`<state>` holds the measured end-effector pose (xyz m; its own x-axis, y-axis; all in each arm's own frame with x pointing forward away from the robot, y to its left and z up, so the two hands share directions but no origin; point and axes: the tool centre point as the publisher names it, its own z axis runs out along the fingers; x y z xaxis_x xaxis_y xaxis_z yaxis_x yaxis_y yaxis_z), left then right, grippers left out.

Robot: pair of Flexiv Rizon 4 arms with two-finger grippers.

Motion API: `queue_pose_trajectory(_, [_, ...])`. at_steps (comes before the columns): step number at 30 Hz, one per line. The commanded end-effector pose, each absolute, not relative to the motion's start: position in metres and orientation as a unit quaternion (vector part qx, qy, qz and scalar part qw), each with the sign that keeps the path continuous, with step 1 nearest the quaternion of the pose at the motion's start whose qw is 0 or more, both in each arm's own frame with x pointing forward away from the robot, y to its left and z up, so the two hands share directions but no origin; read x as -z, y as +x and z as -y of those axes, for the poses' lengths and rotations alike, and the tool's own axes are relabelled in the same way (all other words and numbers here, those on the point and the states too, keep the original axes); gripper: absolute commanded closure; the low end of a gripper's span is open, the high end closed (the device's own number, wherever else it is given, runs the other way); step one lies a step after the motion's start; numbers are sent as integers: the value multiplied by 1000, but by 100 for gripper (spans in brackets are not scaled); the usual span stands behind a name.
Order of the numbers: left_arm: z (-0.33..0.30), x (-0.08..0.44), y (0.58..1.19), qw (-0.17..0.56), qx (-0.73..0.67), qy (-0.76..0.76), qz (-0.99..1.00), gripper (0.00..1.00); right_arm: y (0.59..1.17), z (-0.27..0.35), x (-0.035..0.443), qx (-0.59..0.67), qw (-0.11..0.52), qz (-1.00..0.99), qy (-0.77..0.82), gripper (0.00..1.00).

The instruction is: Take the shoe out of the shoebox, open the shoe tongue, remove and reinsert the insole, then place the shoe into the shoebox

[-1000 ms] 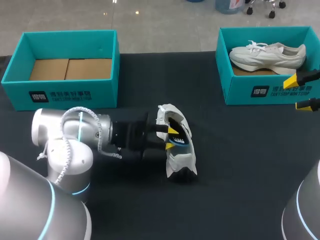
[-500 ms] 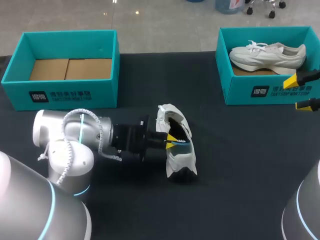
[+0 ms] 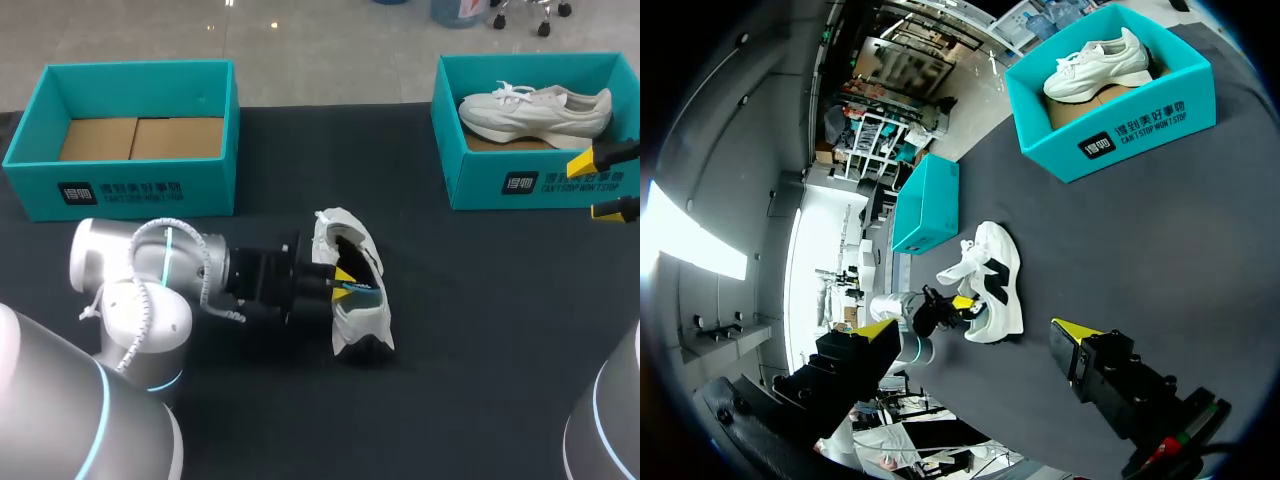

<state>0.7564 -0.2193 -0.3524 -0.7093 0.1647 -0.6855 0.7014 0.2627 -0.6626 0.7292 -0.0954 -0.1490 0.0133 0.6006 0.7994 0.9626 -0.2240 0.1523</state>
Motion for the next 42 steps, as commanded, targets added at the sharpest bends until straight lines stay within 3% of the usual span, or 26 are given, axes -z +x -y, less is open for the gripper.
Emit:
queue_pose_trajectory(1, [217,344,749,258,538,289,-749,48,729,96,149,396,228,580,-675,0])
queue_pose_trajectory(5, [217,341,746,256,541,294,-745,59,729,96,149,396,228,580,-675,0])
queue_pose_trajectory(11, [223,349,745,246,541,297,-747,99,729,96,149,396,228,580,-675,0])
queue_pose_trajectory(12, [224,350,745,245,542,297,-747,100,729,96,149,396,228,580,-675,0])
queue_pose_trajectory(24, [228,360,745,233,545,287,-753,100,729,96,149,396,228,580,-675,0])
queue_pose_trajectory(29, [219,350,740,244,553,281,-745,38,729,96,149,396,228,580,-675,0])
queue_pose_trajectory(31, [216,344,740,248,554,281,-744,27,729,96,149,396,228,580,-675,0])
queue_pose_trajectory(42, [211,323,746,272,552,289,-734,52,729,96,149,396,228,580,-675,0])
